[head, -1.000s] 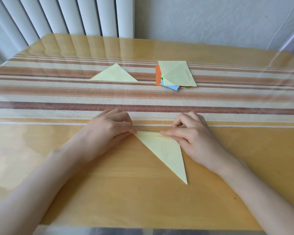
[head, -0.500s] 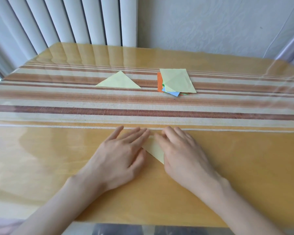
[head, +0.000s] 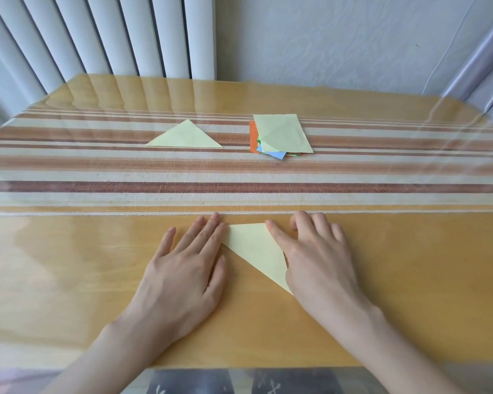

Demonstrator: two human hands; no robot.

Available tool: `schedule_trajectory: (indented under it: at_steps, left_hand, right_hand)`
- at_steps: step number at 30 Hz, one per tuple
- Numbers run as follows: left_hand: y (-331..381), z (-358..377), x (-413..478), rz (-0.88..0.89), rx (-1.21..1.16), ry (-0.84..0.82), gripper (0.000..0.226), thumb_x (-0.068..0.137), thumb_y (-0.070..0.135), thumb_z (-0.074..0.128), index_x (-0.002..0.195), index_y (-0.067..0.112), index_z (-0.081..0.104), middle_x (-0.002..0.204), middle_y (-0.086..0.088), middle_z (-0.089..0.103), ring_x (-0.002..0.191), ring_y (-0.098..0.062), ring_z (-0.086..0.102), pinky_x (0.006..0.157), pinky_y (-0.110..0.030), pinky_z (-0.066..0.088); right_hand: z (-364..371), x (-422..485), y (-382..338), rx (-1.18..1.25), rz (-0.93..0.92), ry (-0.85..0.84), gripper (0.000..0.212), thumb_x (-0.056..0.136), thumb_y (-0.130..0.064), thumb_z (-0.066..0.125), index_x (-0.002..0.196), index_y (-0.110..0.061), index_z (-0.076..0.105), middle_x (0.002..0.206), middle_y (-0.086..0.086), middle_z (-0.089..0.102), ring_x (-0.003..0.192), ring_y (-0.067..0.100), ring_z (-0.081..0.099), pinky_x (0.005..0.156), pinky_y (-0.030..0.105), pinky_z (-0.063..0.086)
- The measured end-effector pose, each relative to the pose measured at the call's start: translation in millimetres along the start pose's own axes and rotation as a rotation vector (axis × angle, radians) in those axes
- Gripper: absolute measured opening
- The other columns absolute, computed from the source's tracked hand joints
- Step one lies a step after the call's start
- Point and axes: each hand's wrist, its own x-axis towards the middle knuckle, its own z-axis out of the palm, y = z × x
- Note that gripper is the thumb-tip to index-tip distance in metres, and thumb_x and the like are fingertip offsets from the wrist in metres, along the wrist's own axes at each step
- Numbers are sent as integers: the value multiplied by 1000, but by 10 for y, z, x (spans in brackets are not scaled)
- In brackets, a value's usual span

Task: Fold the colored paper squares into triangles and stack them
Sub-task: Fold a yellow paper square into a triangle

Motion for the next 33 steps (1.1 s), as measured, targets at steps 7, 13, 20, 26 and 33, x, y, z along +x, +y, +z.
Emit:
schedule_trajectory:
  at_steps: [7, 13, 20, 26, 33]
  left_hand:
    - [38, -16, -47, -160, 116, -42, 62, 93, 45, 28, 131, 5, 57, 142, -10, 50, 134, -31, 43, 102, -59, 35]
    - [41, -60, -34, 16, -132, -97, 73, 92, 65, 7, 154, 27, 16, 159, 13, 5, 146, -5, 2, 119, -41, 10]
    - [91, -59, -138, -96, 38, -1, 62, 97, 53, 26, 135, 14, 56, 140, 1, 52, 130, -24, 49, 114, -49, 20]
    - [-96, -120, -60, -169, -204, 128, 59, 91, 56, 32, 125, 17, 61, 122, 5, 65, 125, -21, 53, 104, -43, 38]
    - [-353, -131, 278, -268, -389, 81, 75, 66, 77, 36, 114, 27, 63, 119, 14, 53, 115, -16, 47, 96, -32, 34]
  right_hand:
    - [48, -25, 2, -5, 27, 32, 64, 69, -9, 23, 111, -14, 72, 90, 9, 60, 78, 29, 53, 64, 37, 22]
    - [114, -43, 29, 12, 27, 79, 64, 68, -11, 25, 111, -16, 71, 92, 7, 61, 80, 29, 55, 63, 35, 41]
    - [124, -22, 49, 19, 3, 7, 63, 70, -12, 24, 111, -14, 71, 108, 10, 67, 104, 35, 61, 84, 45, 51]
    - [130, 68, 150, 179, -29, 65, 43, 68, 2, 50, 103, -10, 72, 103, 11, 62, 104, 31, 50, 94, 39, 35]
    - [-10, 642, 189, 682, -173, -327, 39, 89, -34, 64, 126, -22, 59, 112, -8, 54, 111, 8, 44, 100, 25, 35]
